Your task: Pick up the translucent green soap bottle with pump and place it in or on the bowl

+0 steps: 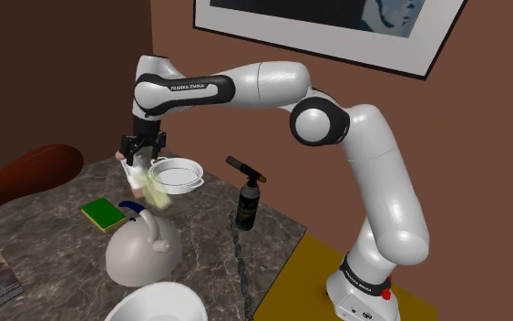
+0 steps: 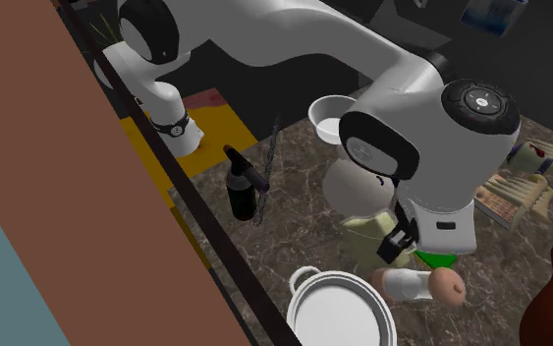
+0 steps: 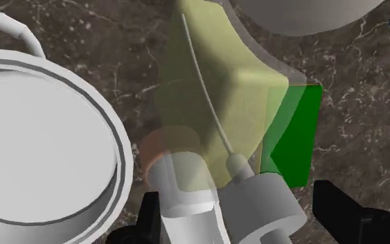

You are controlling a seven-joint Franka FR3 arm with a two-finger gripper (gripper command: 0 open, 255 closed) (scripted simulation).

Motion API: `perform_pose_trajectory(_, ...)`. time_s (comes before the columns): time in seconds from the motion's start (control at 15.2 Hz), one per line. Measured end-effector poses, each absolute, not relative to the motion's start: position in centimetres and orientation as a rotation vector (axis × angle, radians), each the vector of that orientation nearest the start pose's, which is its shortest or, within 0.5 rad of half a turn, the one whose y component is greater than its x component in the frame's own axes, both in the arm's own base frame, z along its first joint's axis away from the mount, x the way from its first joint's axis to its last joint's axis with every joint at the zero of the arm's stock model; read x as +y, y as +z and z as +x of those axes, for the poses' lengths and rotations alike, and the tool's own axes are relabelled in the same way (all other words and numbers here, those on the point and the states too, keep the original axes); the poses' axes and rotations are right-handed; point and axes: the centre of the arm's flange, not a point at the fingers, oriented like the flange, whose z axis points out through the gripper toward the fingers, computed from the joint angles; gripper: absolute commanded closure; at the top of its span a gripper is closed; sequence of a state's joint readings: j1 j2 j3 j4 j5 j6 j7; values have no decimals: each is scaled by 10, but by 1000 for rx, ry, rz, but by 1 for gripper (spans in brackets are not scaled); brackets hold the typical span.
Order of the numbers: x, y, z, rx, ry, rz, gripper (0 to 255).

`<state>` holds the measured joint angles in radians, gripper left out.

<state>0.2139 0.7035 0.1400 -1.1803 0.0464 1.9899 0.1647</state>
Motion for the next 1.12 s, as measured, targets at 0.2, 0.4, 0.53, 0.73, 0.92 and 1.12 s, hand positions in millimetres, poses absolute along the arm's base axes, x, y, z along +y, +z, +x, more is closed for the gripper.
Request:
perform_pose_trajectory(0.2, 222, 346, 718, -206, 107, -3014, 255)
perform_pose_trajectory(0.4, 218, 340, 717, -212, 199, -3023, 255)
perform_pose_trajectory(0.53, 217, 340, 718, -213, 208, -3024, 255)
perform_pose_trajectory(0.73, 216, 339, 717, -212, 209, -3025, 255)
perform_pose_trajectory(0.92, 220, 340, 710, -209, 207, -3027, 255)
perform_pose_trajectory(1.12, 224, 350, 706, -212, 220, -3025, 255)
